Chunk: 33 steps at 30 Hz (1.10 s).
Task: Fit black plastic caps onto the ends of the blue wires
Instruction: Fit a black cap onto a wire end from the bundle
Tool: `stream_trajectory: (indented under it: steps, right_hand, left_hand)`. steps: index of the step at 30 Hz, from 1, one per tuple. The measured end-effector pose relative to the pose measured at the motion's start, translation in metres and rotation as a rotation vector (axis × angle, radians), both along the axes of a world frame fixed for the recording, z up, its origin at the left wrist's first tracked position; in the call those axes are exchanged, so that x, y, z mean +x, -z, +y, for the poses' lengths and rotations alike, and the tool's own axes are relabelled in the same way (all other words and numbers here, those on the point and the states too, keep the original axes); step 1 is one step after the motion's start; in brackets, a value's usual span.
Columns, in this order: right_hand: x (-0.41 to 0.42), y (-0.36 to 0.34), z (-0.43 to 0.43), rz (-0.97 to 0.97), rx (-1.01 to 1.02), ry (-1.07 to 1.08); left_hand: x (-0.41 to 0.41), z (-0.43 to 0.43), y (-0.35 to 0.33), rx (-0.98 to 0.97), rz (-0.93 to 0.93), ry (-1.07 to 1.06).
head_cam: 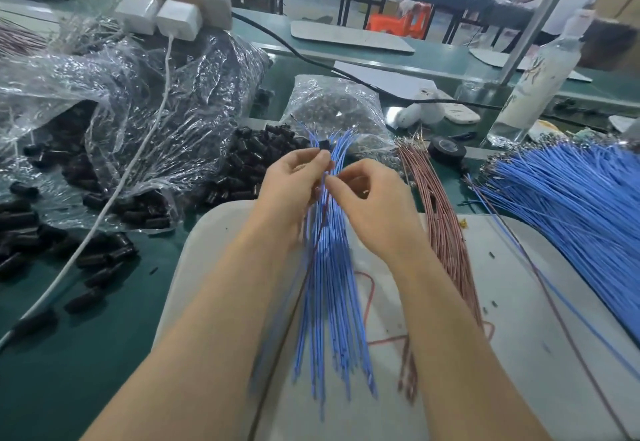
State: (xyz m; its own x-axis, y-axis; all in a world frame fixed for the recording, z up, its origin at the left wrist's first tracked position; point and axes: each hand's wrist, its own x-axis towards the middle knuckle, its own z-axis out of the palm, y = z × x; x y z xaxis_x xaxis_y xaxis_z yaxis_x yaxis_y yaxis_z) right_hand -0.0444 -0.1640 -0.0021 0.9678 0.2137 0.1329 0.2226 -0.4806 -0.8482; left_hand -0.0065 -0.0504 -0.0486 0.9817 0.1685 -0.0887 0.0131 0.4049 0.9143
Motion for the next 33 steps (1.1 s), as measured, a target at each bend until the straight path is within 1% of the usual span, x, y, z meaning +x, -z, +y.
stream_trajectory:
  steps: [2, 5, 14, 20, 25, 33]
  right_hand:
    - [0.002, 0.006, -0.005, 0.024, -0.012, 0.104]
    - [0.005, 0.01, -0.006, 0.044, -0.032, 0.141]
    - [0.014, 0.017, -0.006, 0.084, -0.024, 0.115]
    - [0.018, 0.022, -0.006, 0.111, 0.002, 0.072]
    - [0.021, 0.028, -0.003, 0.119, 0.017, 0.043]
    - [0.023, 0.035, 0.001, 0.192, 0.067, -0.044]
  left_hand:
    - [-0.001, -0.003, 0.0, 0.099, -0.016, 0.014]
    - [-0.003, -0.008, 0.001, 0.136, -0.048, 0.027]
    - [-0.004, -0.01, 0.002, 0.139, -0.08, -0.01]
    - [-0.003, -0.01, 0.001, 0.103, -0.082, -0.022]
    - [-0.002, -0.01, 0.0, 0.011, -0.075, -0.039]
    - [-0.002, -0.009, -0.001, -0.01, -0.051, -0.066]
